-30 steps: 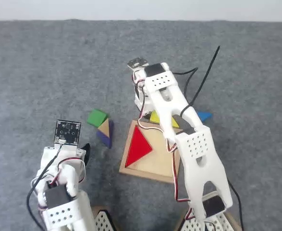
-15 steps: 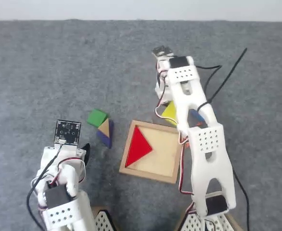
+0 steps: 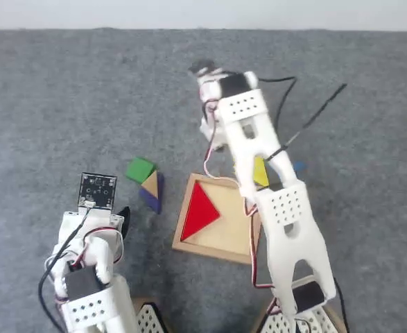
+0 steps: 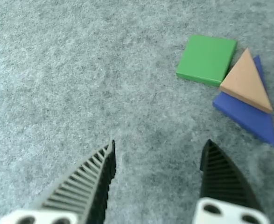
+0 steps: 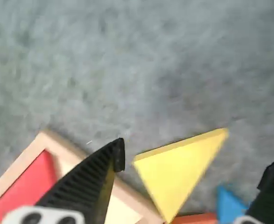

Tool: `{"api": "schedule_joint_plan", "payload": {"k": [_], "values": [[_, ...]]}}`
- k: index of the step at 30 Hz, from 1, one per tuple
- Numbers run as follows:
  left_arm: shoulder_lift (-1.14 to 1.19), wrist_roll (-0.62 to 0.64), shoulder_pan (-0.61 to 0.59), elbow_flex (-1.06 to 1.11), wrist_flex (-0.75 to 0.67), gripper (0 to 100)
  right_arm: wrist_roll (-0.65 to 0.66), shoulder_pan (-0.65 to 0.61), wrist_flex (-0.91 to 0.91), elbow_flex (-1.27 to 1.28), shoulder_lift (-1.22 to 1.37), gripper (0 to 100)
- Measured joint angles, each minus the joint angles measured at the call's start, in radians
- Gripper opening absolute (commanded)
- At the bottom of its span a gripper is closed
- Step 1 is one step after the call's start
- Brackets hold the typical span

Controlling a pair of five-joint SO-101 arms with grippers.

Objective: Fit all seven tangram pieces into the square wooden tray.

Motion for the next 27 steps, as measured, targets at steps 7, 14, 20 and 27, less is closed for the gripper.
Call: {"api": "schedule_joint_plan", "payload": {"k": [7,14,20,27], "values": [[0.000,0.000,0.000,0.000,0.000,28,0.000,-0.021,0.000,0.284,-0.316,43.8],[0.000,0.000,0.000,0.000,0.000,28,0.032,-0.032,-0.324,0.899,-0.631,43.9],[0.000,0.000,0.002,0.000,0.000,28,0.061,0.075,-0.666,1.206,-0.667,43.9],[0.000,0.000,0.002,0.000,0.000,28,0.061,0.110,-0.706,1.218,-0.669,43.9]]}}
